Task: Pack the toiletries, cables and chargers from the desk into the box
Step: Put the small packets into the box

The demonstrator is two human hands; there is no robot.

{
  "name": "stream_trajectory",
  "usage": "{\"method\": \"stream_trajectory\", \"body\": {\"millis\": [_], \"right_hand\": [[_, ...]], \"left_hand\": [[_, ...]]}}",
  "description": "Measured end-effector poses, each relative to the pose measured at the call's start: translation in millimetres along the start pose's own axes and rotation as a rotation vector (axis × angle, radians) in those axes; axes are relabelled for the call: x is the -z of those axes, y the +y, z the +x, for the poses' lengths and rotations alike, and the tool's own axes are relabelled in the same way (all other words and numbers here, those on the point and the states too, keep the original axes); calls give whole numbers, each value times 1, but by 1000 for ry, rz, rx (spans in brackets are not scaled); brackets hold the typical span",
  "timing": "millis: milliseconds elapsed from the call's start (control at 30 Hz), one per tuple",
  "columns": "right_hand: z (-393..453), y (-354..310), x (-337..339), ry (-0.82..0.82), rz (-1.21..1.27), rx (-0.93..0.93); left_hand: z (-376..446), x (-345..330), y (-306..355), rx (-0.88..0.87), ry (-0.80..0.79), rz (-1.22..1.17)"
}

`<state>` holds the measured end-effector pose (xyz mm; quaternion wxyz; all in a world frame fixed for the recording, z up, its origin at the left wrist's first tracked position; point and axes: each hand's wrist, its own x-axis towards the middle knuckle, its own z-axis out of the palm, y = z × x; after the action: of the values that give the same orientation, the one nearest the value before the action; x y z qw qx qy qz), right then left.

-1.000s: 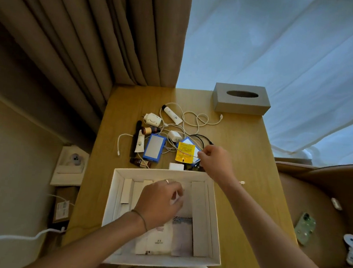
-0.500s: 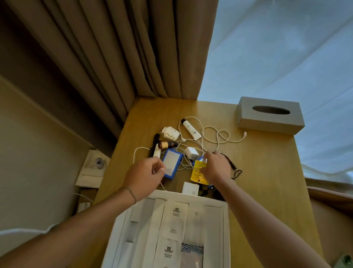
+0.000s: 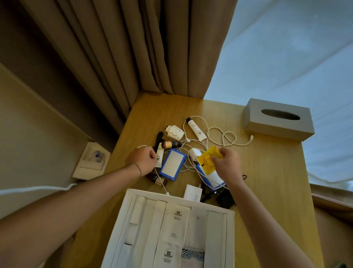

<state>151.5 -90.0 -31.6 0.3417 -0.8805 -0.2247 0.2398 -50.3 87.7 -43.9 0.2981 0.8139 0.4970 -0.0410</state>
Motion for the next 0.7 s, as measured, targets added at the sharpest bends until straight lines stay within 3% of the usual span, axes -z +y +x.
{"method": "stream_trajectory", "body": {"millis": [133, 300, 467, 700], "right_hand": [[-25, -20, 9, -41, 248, -32], [-57, -27, 11, -174, 374, -154], [-90, -25, 17, -231, 304, -151], [-127, -12, 17, -172, 172, -120]], "left_hand": [[22, -13, 1, 39, -10, -65], [42, -28, 7, 89, 30, -69], [47, -40, 7, 65, 10, 134], [50, -43, 8, 78, -19, 94]]}}
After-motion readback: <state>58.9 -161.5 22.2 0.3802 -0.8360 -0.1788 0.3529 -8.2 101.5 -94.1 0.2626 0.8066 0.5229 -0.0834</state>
